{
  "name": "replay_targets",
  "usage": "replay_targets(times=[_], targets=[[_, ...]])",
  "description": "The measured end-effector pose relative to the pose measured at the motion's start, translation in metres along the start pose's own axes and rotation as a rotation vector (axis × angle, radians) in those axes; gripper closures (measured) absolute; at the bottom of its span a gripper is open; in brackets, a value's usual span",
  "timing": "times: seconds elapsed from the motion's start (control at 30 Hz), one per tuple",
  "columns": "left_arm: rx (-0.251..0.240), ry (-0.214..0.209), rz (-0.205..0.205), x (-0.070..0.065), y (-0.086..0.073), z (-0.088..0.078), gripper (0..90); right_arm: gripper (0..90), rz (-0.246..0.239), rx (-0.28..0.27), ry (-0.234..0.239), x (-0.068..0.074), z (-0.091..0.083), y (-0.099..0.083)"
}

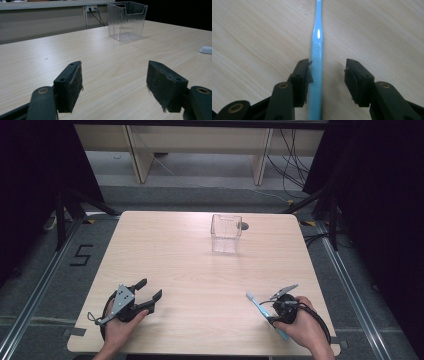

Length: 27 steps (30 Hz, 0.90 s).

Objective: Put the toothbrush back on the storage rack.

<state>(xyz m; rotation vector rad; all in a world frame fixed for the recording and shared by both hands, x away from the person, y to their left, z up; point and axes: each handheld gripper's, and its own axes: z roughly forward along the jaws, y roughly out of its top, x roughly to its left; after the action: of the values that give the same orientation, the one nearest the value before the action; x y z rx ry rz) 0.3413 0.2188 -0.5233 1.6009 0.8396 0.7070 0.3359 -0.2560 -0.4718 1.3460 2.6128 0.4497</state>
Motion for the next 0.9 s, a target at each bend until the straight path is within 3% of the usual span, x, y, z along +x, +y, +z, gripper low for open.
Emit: replay_targets(times=[0.07, 0.13, 0.17, 0.23, 0.27, 0.47, 0.53, 0.6, 0.63, 0.67, 0.73, 0.9], targets=[[-0.007, -0.006, -0.004, 0.001, 0.0, 0.002, 28.4, 54.3, -0.028, 0.063, 0.011, -0.005, -0.001, 0.005], [0.007, 0.0, -0.007, 0.001, 0.0, 0.001, 28.5, 54.3, -0.029, 0.077, 0.017, -0.006, 0.0, 0.006], [0.009, 0.003, -0.009, 0.0, 0.0, 0.001, 28.5, 54.6, -0.033, 0.114, 0.039, -0.007, 0.001, 0.011], [0.014, 0.009, -0.005, 0.0, 0.001, 0.001, 28.6, 55.0, -0.049, 0.117, 0.04, -0.008, 0.002, 0.012], [0.018, 0.007, 0.0, -0.001, 0.001, 0.002, 28.7, 55.7, -0.073, 0.146, 0.055, -0.008, 0.003, 0.016], [0.002, 0.002, 0.005, -0.001, 0.0, 0.004, 28.7, 57.8, -0.089, 0.183, 0.068, -0.008, 0.004, 0.024], [0.005, 0.005, -0.007, 0.0, 0.0, 0.002, 28.5, 60.0, -0.062, 0.239, 0.067, -0.006, 0.005, 0.028], [0.002, 0.004, -0.013, 0.0, 0.0, 0.001, 28.5, 60.4, -0.07, 0.252, 0.078, -0.007, 0.005, 0.028], [0.001, 0.001, -0.012, 0.001, 0.0, 0.001, 28.4, 61.8, -0.07, 0.303, 0.081, -0.007, 0.004, 0.032], [0.001, 0.001, -0.012, 0.001, 0.0, 0.001, 28.4, 62.4, -0.047, 0.314, 0.076, -0.006, 0.004, 0.034], [-0.001, -0.006, -0.001, 0.0, 0.0, 0.001, 28.5, 63.5, -0.077, 0.339, 0.083, -0.006, 0.004, 0.038], [0.006, -0.007, 0.005, -0.001, 0.001, 0.002, 28.7, 66.2, -0.061, 0.37, 0.09, -0.004, 0.006, 0.048]])
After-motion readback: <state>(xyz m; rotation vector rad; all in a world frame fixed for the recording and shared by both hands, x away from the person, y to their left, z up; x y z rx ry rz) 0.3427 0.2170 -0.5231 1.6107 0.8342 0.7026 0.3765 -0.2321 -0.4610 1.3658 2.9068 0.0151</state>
